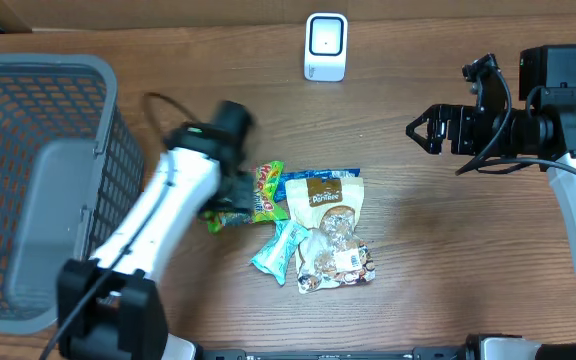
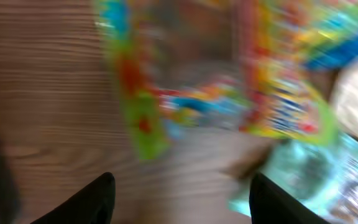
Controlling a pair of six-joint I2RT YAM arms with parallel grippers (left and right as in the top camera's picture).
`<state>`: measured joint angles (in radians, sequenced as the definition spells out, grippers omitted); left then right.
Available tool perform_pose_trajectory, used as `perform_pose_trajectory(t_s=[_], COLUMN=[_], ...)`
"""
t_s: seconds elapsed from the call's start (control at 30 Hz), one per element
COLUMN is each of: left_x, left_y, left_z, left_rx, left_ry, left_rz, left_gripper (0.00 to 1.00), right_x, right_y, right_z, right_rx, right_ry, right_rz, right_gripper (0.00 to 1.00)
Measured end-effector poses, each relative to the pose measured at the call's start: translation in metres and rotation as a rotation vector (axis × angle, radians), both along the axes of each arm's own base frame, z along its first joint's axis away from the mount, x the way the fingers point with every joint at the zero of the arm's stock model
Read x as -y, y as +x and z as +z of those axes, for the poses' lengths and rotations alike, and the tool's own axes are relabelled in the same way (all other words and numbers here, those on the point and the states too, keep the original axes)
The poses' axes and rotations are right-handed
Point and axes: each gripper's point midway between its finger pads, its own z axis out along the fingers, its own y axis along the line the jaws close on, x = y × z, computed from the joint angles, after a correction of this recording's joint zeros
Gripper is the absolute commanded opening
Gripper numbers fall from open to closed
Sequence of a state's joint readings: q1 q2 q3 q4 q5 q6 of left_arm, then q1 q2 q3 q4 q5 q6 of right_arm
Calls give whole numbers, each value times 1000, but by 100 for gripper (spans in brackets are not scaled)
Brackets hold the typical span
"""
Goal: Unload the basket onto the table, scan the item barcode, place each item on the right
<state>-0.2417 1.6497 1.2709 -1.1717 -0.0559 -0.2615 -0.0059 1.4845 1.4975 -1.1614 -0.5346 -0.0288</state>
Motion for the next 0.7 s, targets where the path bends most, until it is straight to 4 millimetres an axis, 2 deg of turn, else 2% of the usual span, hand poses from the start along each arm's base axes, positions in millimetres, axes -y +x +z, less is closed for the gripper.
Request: perform_pose_trajectory(t_s=[0.03, 0.07, 0.2, 0.3, 0.33, 0.37, 0.43, 0.6, 0.7], left_x=[-20, -32, -64, -92, -106, -108, -135, -171, -180], left_y=[5, 7, 15, 16, 15, 15, 14, 13, 12], left_z=[2, 3, 3, 4, 4, 4, 5, 6, 6], left_rx=[10, 16, 34, 41, 40, 40, 50, 78, 83], left_ry=[8, 9, 20, 39, 47, 50, 63, 82, 88], left_rz=[34, 46, 21, 43, 62, 62, 105, 134, 134], left_gripper=[61, 61, 59, 49, 49, 49, 50, 50, 50], right_x=[0, 0, 0, 0, 0, 0, 0, 0, 0], right_y=[0, 0, 2, 2, 3, 3, 4, 5, 5], right_z=[0, 0, 1, 1, 2, 2, 2, 3, 3], right_rx=[2, 2, 9, 11, 16, 17, 20, 25, 24], right_ry=[0, -1, 0, 0, 0, 0, 0, 0, 0], right_rz=[0, 0, 0, 0, 1, 0, 0, 1, 0], right_gripper=[100, 100, 100, 100, 100, 100, 100, 100, 100])
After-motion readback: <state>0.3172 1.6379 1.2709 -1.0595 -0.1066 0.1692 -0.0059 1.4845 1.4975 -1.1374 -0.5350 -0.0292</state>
